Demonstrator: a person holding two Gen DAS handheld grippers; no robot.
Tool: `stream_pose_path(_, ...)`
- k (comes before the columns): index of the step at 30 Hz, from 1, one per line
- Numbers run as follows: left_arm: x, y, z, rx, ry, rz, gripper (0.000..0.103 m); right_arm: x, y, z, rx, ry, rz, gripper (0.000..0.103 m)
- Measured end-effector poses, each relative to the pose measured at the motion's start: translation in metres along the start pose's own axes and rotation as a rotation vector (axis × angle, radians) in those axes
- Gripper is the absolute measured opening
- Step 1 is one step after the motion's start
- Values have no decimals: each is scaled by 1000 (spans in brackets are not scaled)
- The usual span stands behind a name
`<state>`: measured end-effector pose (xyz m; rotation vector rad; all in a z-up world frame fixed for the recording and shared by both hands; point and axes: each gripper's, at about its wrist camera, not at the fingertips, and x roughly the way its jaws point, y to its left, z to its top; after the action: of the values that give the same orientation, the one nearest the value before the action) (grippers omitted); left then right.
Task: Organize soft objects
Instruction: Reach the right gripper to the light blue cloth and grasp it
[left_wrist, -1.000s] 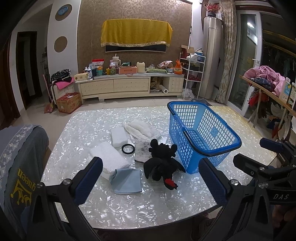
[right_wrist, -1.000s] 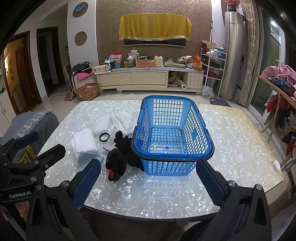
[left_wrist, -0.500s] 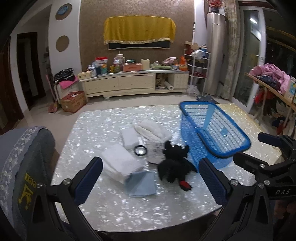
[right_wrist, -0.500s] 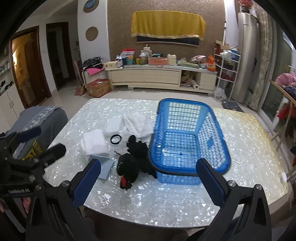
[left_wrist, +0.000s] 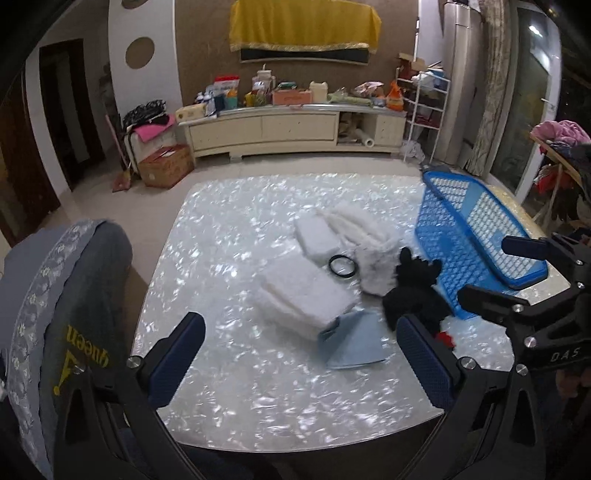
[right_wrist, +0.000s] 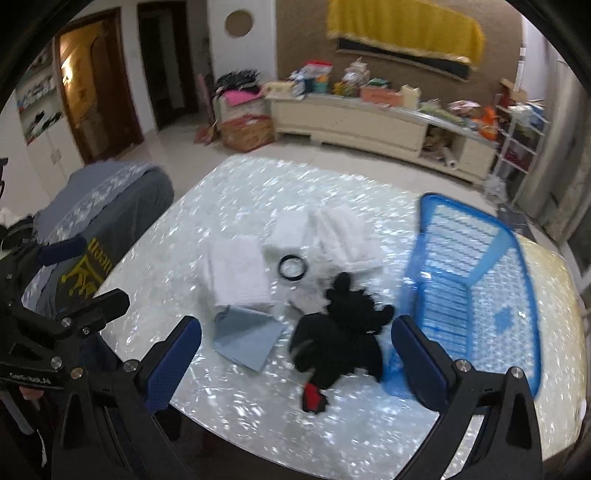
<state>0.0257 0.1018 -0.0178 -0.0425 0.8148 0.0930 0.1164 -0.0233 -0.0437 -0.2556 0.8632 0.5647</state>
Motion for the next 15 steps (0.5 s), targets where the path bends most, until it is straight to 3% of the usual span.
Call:
stream_pose_path(7,28,22,-16,33,55,54,103,51,22,6,-81,123,58,103)
stream_pose_path(10,42,31,-23,21,88,47,103,69,28,3,-122,165,72,93)
stream_pose_path(15,64,37,-31,29,136,35,103,103,35,0,-190,243,87,91)
